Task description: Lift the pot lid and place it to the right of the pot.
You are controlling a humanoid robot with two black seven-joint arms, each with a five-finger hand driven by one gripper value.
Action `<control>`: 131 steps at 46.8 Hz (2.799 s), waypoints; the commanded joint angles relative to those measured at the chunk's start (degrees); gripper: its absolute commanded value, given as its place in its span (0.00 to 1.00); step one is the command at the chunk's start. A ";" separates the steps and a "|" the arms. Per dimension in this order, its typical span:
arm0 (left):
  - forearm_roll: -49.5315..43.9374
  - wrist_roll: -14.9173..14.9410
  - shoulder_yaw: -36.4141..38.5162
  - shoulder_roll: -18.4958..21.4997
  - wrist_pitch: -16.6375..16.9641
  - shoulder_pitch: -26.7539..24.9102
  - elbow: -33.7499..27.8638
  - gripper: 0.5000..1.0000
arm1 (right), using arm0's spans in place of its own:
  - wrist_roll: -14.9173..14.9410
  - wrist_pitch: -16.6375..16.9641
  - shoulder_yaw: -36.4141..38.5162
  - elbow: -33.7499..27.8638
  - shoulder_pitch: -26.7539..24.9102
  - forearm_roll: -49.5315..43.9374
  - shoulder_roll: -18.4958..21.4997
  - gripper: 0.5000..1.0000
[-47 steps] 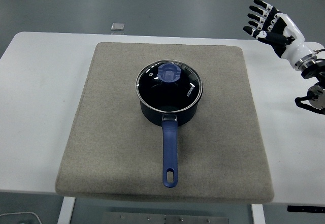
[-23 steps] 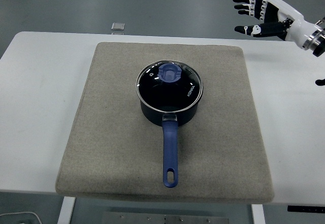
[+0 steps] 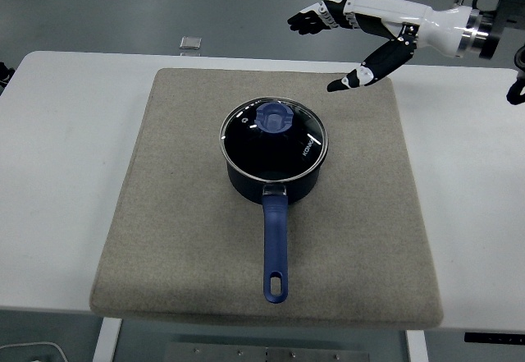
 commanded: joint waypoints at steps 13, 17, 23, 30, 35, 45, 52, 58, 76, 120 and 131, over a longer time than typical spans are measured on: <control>0.00 0.00 0.00 0.00 0.00 0.00 0.00 1.00 | 0.00 0.00 0.14 4.52 5.19 -9.30 0.78 0.81; 0.00 0.00 0.00 0.00 0.00 0.00 0.00 1.00 | 0.00 0.00 -0.04 6.90 5.89 -11.32 0.60 0.81; 0.00 0.00 0.00 0.00 0.00 0.00 0.00 1.00 | 0.00 0.08 -0.04 9.36 6.60 -16.15 0.34 0.81; 0.00 0.00 0.00 0.00 0.00 0.00 0.00 1.00 | 0.00 0.00 -0.04 10.07 7.04 -19.84 0.78 0.81; 0.00 0.00 0.00 0.00 0.00 0.00 0.00 1.00 | 0.00 -0.09 -0.04 9.98 7.65 -21.96 1.66 0.81; 0.00 0.00 0.00 0.00 0.00 0.00 0.00 1.00 | 0.00 -1.06 -0.04 9.98 7.74 -26.26 3.50 0.81; 0.00 0.00 0.00 0.00 0.00 0.00 0.00 1.00 | 0.00 -4.31 -0.65 9.72 7.56 -29.95 5.44 0.81; 0.00 0.00 0.00 0.00 0.00 0.00 0.00 1.00 | 0.00 -6.42 -1.09 9.10 7.13 -32.06 6.93 0.81; 0.00 0.00 0.00 0.00 0.00 0.00 0.00 1.00 | 0.00 -13.80 -6.54 6.82 5.89 -36.46 8.43 0.81; 0.00 0.00 0.00 0.00 0.00 0.00 0.00 1.00 | 0.00 -20.83 -8.83 2.86 4.05 -40.33 11.32 0.81; 0.00 0.00 0.00 0.00 0.00 0.00 0.00 1.00 | 0.00 -22.33 -9.71 2.42 3.96 -40.86 11.59 0.81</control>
